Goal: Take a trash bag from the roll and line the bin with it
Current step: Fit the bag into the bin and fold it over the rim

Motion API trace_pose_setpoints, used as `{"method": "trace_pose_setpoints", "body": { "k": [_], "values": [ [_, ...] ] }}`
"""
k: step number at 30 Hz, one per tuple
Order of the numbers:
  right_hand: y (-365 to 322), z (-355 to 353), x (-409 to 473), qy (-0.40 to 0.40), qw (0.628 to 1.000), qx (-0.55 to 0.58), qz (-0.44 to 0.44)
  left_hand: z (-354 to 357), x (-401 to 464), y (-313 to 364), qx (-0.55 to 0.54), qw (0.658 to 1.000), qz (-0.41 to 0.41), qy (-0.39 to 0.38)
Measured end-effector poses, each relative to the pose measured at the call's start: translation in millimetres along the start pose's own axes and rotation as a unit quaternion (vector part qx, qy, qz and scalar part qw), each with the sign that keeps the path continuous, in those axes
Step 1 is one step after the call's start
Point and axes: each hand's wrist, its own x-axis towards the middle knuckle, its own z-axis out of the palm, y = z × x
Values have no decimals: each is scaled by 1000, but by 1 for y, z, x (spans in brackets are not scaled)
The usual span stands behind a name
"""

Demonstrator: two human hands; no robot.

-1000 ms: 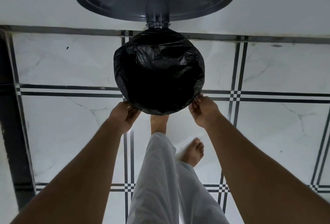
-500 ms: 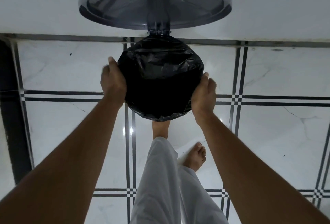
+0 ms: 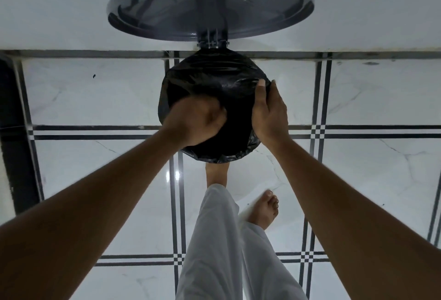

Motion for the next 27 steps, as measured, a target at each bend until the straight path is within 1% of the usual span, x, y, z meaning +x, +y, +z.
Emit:
{"method": "trace_pose_setpoints", "body": {
  "k": [1, 2, 3, 4, 5, 7, 9, 11, 12, 14, 16, 17, 18, 19, 20, 21, 22, 23, 24, 25, 26, 27],
  "values": [
    [-2, 0, -3, -6, 1000, 6, 1, 7, 4, 5, 4, 991, -11, -131],
    [-2, -1, -5, -9, 1000, 15, 1, 10, 11, 10, 16, 974, -34, -223],
    [-4, -2, -8, -9, 999, 31, 7, 12, 20, 12, 29, 961, -64, -266],
    [-6, -2, -10, -10, 999, 48, 11, 11, 30, 12, 35, 955, -93, -281],
    [-8, -3, -12, -10, 998, 65, 18, 6, 39, 13, 31, 955, -112, -274],
    [-8, -3, -12, -15, 995, 93, 20, -6, 59, 14, -28, 961, -139, -239],
    [-7, -3, -11, -22, 994, 107, 17, -19, 72, 19, -97, 958, -165, -215],
    [-4, -3, -8, -25, 993, 110, 25, -26, 82, 25, -131, 954, -176, -203],
    [-1, -3, -6, -27, 993, 113, 29, -27, 84, 27, -121, 954, -175, -210],
    [1, -4, -5, -24, 993, 113, 36, -25, 81, 23, -63, 956, -174, -227],
    [-4, -7, -8, -11, 994, 104, 28, -20, 72, 21, 4, 957, -150, -250],
    [-5, -9, -9, -1, 996, 91, 24, -13, 65, 15, 43, 958, -120, -255],
    [-6, -10, -11, 10, 997, 72, 20, -10, 54, 13, 36, 963, -108, -245],
    [-6, -10, -12, 20, 999, 45, 11, -7, 41, 13, -37, 968, -140, -204],
    [-6, -11, -13, 25, 1000, 11, -9, -9, 26, 15, -99, 972, -164, -138],
    [-6, -10, -14, 23, 999, -22, -35, -6, 12, 12, -152, 971, -179, -37],
    [-5, -8, -15, 15, 997, -51, -61, -8, -1, 13, -161, 968, -182, 68],
    [-5, -7, -16, 6, 994, -73, -84, -9, -12, 13, -129, 965, -167, 154],
    [-5, -4, -16, -1, 991, -90, -100, -10, -19, 10, -93, 960, -161, 210],
    [-7, -3, -15, -5, 989, -99, -109, -12, -18, 5, -78, 952, -171, 241],
    [-7, -1, -14, -6, 989, -104, -109, -14, -14, -1, -84, 948, -193, 241],
    [-6, 0, -11, -10, 989, -106, -103, -17, -8, -7, -104, 948, -209, 218]
  ]
}}
